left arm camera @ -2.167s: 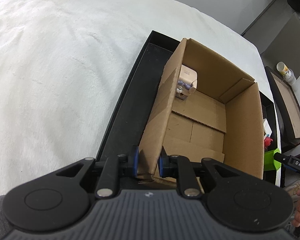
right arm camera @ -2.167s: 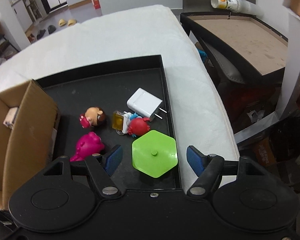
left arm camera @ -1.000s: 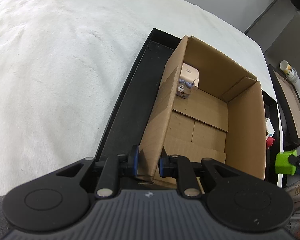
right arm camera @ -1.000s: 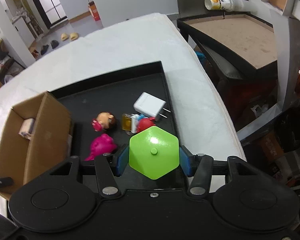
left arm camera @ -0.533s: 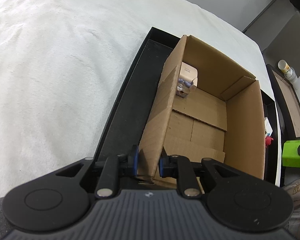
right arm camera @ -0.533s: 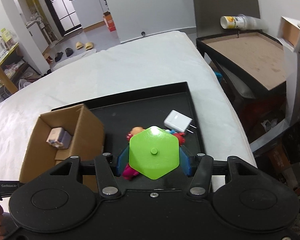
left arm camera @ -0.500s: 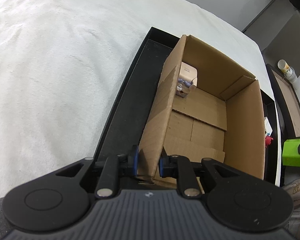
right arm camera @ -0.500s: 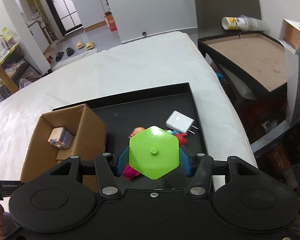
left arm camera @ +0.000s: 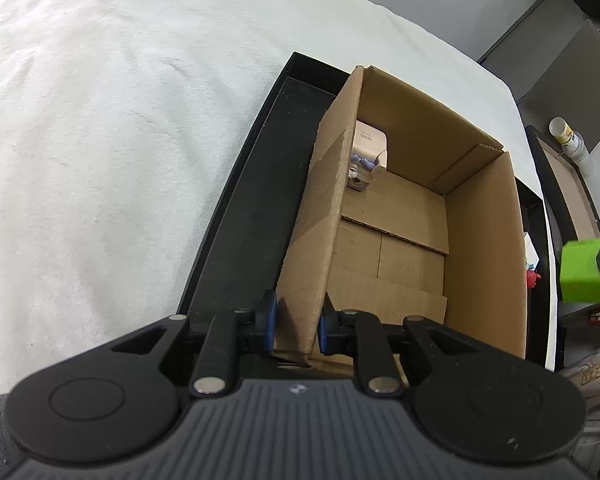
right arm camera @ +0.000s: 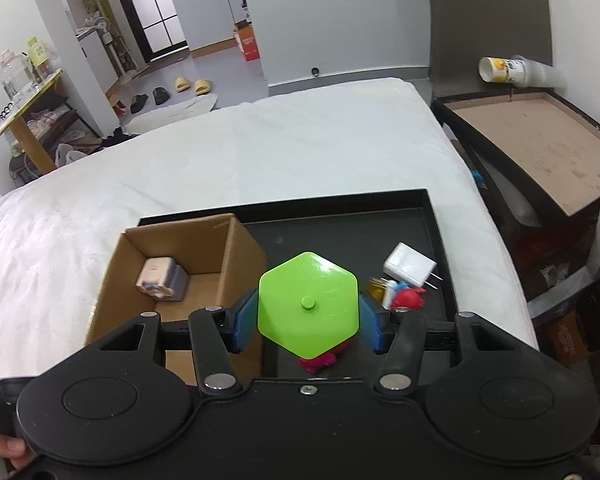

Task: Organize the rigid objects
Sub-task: 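Lift the green container and carry it over the box with the right gripper, then lower the green container into the box and open the right gripper, then move the right gripper to the pink pig figure and close on it, then lift the pink pig and carry it over the box with the right gripper, then lower the pink pig into the box and open the right gripper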

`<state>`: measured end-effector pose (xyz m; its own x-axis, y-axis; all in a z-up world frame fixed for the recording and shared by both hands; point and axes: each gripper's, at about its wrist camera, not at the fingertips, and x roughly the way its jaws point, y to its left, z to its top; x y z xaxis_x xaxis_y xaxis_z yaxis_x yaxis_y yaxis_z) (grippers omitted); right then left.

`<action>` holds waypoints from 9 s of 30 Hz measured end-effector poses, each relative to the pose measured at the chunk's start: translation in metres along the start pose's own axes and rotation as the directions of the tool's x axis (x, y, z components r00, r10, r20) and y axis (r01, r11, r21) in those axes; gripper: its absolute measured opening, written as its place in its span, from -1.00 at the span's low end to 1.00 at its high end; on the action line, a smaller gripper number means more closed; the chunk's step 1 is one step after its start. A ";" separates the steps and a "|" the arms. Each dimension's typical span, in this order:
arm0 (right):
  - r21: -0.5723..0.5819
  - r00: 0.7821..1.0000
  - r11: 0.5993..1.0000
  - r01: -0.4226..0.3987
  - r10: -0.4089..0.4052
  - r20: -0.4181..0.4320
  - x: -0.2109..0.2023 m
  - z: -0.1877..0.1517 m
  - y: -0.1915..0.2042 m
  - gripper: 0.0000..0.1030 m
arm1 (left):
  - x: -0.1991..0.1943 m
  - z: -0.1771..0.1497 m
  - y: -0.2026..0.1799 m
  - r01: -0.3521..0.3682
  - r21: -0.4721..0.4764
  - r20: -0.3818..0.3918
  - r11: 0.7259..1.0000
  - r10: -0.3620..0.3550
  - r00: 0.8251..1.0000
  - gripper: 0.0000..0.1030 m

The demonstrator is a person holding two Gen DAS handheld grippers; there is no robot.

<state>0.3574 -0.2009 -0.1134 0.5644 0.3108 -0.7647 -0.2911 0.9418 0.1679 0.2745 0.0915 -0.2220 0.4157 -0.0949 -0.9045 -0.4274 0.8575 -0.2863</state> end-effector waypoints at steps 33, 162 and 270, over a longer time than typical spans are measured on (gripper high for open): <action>-0.161 0.994 0.983 -0.090 0.078 -0.079 0.062 0.021 0.103 0.01 | 0.000 0.002 0.001 0.024 -0.006 -0.006 1.000 -0.024 1.000 -0.63; 0.319 0.950 0.912 -0.256 0.298 -0.089 0.077 -0.040 -0.094 -0.39 | 0.004 0.013 -0.030 -0.137 0.123 0.050 0.983 0.132 0.990 -0.75; 0.059 0.936 0.949 -0.310 0.316 -0.155 0.048 -0.011 0.082 -0.17 | -0.005 0.020 -0.006 -0.005 0.042 -0.002 0.999 0.005 1.000 -0.69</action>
<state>0.3520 -0.1103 -0.1436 0.3167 0.5684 -0.7594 -0.4053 0.8049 0.4334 0.2910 0.0972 -0.2098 0.4122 -0.0919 -0.9065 -0.3954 0.8783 -0.2688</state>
